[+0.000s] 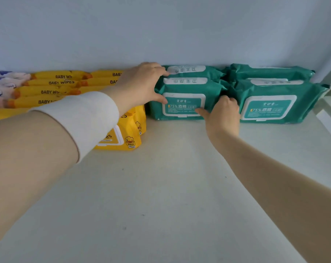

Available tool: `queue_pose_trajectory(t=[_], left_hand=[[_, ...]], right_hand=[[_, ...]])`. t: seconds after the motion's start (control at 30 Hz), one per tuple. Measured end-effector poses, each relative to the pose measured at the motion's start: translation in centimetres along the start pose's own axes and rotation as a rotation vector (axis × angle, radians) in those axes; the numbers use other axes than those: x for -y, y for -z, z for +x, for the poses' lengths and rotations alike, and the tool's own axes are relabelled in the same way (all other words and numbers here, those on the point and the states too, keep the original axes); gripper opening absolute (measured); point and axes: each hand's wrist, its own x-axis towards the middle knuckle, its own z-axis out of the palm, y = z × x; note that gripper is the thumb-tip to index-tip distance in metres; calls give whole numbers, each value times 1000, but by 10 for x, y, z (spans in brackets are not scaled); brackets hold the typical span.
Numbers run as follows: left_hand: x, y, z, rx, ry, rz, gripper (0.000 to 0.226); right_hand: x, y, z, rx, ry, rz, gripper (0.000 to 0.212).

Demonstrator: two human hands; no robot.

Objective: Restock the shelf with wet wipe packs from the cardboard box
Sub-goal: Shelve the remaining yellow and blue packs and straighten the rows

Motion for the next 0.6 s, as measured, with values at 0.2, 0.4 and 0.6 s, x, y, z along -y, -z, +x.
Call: queue_pose_trajectory(t=[0.2,0.4,0.6], left_hand=[[2,2,3,34,-39,5,81],[-1,-3,5,-4,2,-18,77],[-22,15,3,144,6,209,76]], right_hand=[[-9,-7,-7,-13,29,7,52],[-6,-15,-6,-55,2,43,50],[4,22,-2,235,-27,-77,39]])
